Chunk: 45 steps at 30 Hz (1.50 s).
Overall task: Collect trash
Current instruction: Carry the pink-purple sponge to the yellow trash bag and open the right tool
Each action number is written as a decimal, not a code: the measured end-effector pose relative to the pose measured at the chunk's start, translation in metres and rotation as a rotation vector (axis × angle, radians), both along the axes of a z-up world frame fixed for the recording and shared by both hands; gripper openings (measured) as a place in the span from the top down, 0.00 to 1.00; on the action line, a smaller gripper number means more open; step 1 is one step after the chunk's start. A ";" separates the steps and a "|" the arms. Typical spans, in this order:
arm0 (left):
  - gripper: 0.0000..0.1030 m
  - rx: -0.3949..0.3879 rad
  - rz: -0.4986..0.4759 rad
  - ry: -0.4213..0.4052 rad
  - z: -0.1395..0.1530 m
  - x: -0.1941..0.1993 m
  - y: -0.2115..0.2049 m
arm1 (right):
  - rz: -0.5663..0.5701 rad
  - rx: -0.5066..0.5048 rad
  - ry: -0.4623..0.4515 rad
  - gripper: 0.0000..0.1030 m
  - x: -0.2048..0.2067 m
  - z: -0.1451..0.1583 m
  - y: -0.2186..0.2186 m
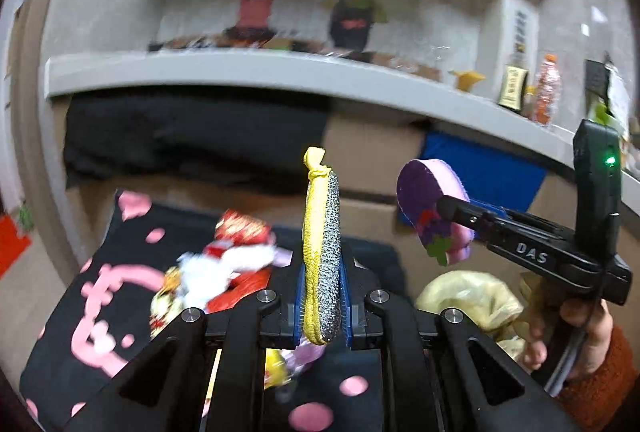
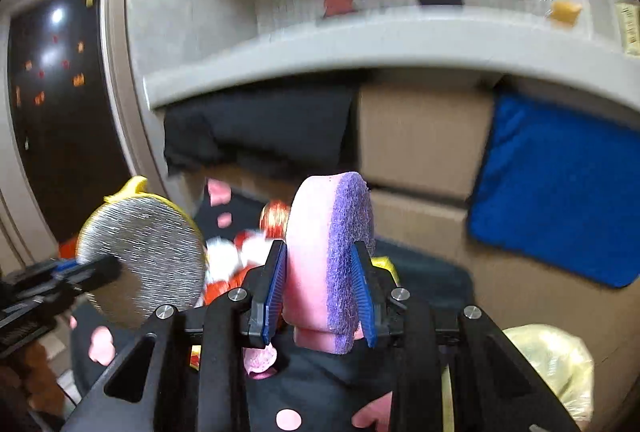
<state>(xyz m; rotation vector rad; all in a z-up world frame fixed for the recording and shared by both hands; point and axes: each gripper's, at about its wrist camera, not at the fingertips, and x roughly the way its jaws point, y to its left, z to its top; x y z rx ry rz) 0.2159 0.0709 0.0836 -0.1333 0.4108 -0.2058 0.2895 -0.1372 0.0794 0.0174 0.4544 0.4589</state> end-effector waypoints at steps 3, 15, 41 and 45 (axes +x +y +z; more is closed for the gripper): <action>0.86 -0.003 -0.033 -0.020 0.015 -0.002 -0.030 | -0.042 0.032 -0.027 0.71 -0.018 0.016 -0.037; 0.86 0.021 -0.153 -0.003 0.016 0.000 -0.134 | -0.236 -0.011 -0.080 0.70 -0.075 0.017 -0.150; 0.57 -0.195 -0.425 0.434 -0.129 0.131 -0.201 | -0.366 0.010 0.166 0.70 -0.025 -0.089 -0.222; 0.57 -0.149 -0.355 0.387 -0.118 0.123 -0.175 | -0.318 0.003 0.211 0.69 -0.013 -0.101 -0.206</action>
